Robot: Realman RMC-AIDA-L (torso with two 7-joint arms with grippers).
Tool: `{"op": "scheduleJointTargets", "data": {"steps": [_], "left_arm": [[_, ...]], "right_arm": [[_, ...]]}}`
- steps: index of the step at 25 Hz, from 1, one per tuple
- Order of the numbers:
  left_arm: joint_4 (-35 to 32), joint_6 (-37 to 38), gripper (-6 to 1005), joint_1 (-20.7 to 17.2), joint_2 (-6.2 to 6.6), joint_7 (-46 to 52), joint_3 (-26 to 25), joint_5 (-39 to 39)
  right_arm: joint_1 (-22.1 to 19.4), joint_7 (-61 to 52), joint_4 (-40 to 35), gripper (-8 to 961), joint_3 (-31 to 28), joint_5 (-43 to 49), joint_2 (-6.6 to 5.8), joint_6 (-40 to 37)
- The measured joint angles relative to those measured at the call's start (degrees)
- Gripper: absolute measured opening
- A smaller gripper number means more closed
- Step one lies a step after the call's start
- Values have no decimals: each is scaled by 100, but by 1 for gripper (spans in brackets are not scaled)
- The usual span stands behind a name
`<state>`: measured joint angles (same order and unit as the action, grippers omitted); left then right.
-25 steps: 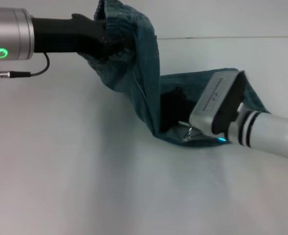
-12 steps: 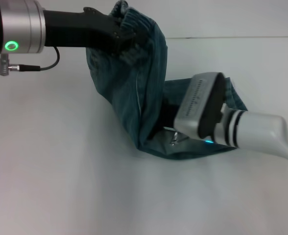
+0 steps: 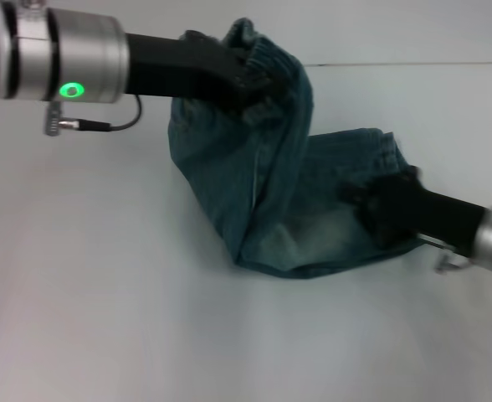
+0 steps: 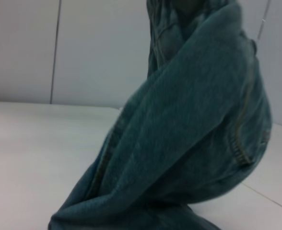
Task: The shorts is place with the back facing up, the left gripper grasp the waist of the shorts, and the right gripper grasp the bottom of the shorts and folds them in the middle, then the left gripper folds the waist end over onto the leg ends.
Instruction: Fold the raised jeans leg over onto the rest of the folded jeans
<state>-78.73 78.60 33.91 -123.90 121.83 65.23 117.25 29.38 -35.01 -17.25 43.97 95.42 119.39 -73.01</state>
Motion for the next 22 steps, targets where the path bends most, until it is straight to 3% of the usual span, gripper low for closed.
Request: {"op": "scheduleJointTargets", "data": {"steps": [2, 4, 7, 15, 17, 22], "left_arm": [[55, -64, 89, 47, -6, -1, 105, 0], [357, -563, 89, 175, -25, -2, 622, -24], [613, -1105, 89, 257, -56, -2, 1145, -85], [988, -2216, 88, 496, -72, 107, 2720, -464], [953, -2283, 88, 496, -73, 107, 2863, -472], [940, -2326, 255, 511, -73, 76, 2911, -472]], "right_arm": [[-456, -354, -536, -1, 116, 80, -38, -352], [-795, -554, -854, -2, 151, 149, -51, -594], [-1064, -607, -1005, -2, 149, 186, -53, -803], [-1043, -599, -934, -2, 166, 406, -14, -724], [-1003, -617, -934, -2, 180, 427, -8, -715], [-943, -714, -944, -2, 201, 532, -4, -839]]}}
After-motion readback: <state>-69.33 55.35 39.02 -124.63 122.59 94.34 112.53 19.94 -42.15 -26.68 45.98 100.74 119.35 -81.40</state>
